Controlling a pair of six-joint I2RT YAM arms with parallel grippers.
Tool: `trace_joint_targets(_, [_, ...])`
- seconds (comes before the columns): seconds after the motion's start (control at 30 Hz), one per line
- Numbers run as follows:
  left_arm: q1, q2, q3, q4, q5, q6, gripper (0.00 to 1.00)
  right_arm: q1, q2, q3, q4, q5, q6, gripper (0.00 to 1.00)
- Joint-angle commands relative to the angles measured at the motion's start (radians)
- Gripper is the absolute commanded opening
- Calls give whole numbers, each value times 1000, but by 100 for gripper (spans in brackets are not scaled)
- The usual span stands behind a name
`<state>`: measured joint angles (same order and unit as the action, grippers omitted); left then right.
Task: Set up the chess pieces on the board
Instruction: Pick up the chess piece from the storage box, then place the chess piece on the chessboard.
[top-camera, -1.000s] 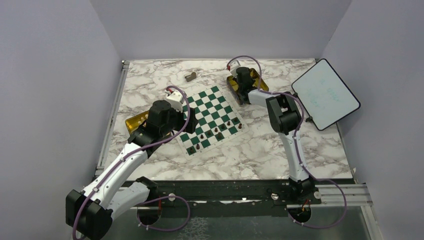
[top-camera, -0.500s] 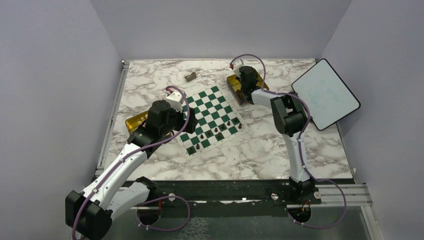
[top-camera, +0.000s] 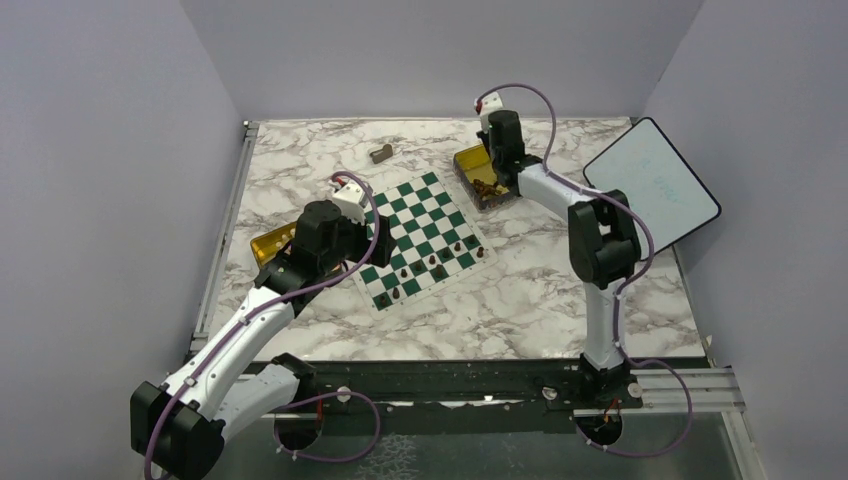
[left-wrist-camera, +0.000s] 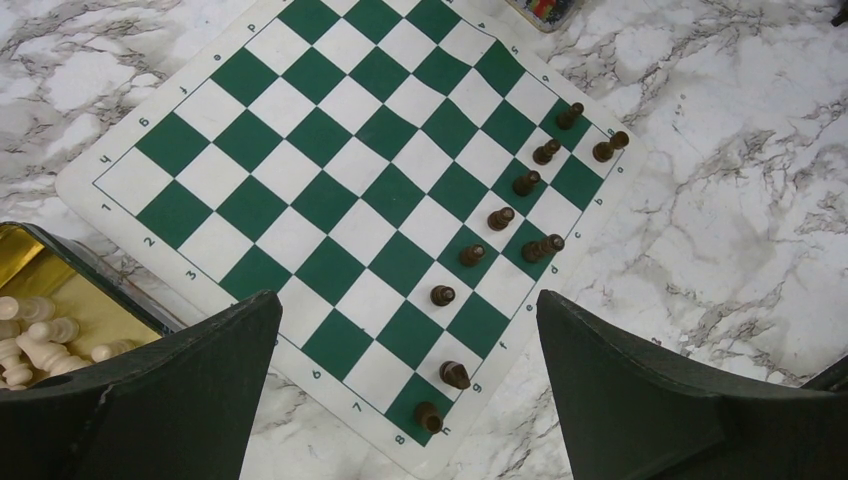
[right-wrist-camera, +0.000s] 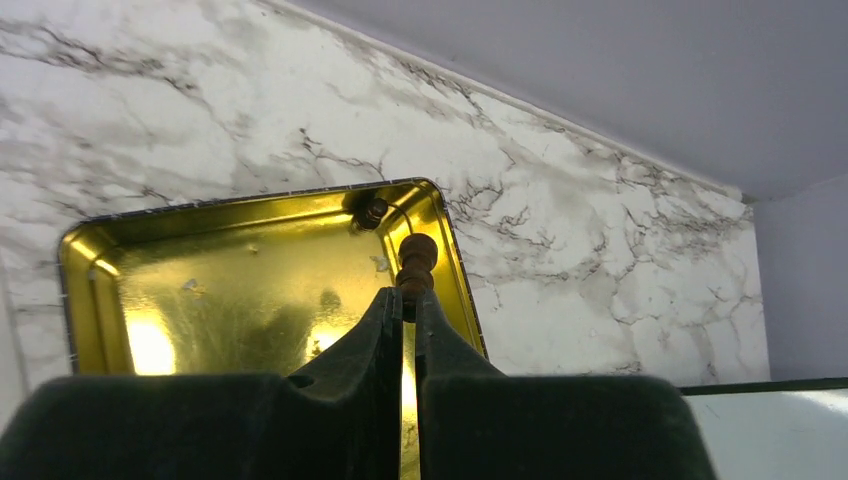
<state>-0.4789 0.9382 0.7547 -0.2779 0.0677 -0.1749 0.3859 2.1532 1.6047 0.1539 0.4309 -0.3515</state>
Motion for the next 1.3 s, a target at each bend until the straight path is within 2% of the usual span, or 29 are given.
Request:
trace_joint_targets(0.0, [5, -26, -8, 22, 8, 2, 99, -5, -123, 23, -219, -107, 210, 2])
trace_joint_targets(0.37, [5, -37, -5, 16, 12, 5, 99, -5, -409, -54, -647, -285, 559, 1])
trace_joint_targets(0.53, [5, -52, -5, 14, 17, 3, 99, -4, -547, -162, -783, -380, 623, 1])
trace_joint_targets(0.73, [1, -75, -6, 10, 16, 4, 99, -3, -622, -246, -921, -513, 621, 1])
trace_joint_targets(0.93, [-3, -85, -3, 2, -11, 12, 99, 1, -673, -319, -983, -528, 655, 1])
trace_joint_targets(1.03, [-3, -90, 0, -4, -27, 16, 99, 17, -701, -353, -958, -557, 691, 1])
trace_joint_targets(1.27, [-3, -107, 0, -13, -59, 23, 99, 173, -636, -319, -949, -538, 750, 1])
